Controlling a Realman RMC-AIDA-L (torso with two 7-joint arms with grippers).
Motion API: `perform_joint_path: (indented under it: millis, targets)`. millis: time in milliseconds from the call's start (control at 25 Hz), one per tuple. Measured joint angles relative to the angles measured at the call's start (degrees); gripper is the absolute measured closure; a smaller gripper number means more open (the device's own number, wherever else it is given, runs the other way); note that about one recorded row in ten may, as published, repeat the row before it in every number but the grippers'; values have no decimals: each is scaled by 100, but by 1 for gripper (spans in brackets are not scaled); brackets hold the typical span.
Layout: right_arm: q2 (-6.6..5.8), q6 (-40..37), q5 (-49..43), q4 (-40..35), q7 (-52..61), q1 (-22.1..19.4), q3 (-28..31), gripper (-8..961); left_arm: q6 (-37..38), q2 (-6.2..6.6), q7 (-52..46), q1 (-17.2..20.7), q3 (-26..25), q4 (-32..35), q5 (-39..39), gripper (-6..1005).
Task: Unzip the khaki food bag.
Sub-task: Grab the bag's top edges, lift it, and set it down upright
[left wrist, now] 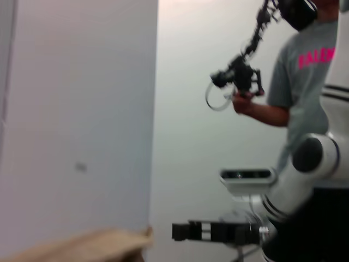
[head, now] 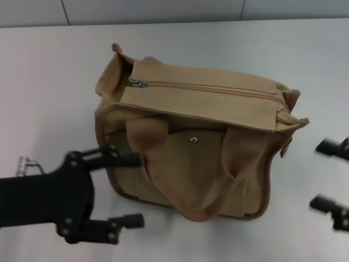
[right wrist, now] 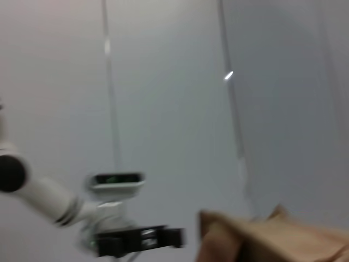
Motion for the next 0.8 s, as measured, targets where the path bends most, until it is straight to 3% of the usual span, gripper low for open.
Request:
perform_joint_path:
  millis: [40,200,600,720,800]
  targets:
    - [-12,11,-110,-3,84,52,-66,104,-97,-71,-116,-92,-112,-17,341,169]
    - [-6,128,-383,-12,244,200,-146,104,-205,-137,-141,-116,-204,13,520,170]
    - [34,251,-365,-6,224,225,-101,104,-115,-112,10,-29,-422,30,506,169]
    - [41,257,-292,-1,202,202,43,104,23,-92,258,244,-1204,10,461,169]
    - [41,262,-269,4,175,185,167,104,19,-163,368,499,-1978,15,459,170]
